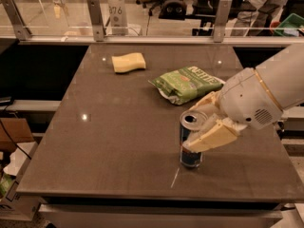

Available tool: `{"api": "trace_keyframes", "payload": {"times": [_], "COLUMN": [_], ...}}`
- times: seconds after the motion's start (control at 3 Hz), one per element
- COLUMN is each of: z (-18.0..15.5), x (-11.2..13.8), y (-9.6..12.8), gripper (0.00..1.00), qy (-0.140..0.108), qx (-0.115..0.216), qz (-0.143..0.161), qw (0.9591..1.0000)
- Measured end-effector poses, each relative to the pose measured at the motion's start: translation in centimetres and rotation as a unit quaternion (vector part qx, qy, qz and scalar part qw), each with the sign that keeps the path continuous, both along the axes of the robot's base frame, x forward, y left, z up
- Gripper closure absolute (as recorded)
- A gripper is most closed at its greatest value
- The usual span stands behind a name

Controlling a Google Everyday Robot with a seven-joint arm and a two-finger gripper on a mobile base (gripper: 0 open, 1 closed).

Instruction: Knock redbull can over

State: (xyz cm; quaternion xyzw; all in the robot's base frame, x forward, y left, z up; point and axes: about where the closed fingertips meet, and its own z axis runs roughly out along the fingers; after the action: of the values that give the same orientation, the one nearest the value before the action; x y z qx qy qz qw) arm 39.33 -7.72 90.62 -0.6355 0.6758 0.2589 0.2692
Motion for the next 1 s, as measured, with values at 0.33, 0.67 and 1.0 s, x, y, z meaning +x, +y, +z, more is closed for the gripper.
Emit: {"api": "trace_keyframes", "payload": {"times": [0.33, 0.67, 1.0], "z": [1.5, 1.5, 0.0], "x": [1.1, 2.8, 4.2], "y": [0.3, 0.3, -0.6], "gripper": [1.00, 1.00, 1.00], "qy": [-0.009, -0.010, -0.005], "qx": [-0.037, -0.118, -0.208], "qz": [-0.013, -0.025, -0.021], "qw": [0.9992, 0.9926, 0.9778]}}
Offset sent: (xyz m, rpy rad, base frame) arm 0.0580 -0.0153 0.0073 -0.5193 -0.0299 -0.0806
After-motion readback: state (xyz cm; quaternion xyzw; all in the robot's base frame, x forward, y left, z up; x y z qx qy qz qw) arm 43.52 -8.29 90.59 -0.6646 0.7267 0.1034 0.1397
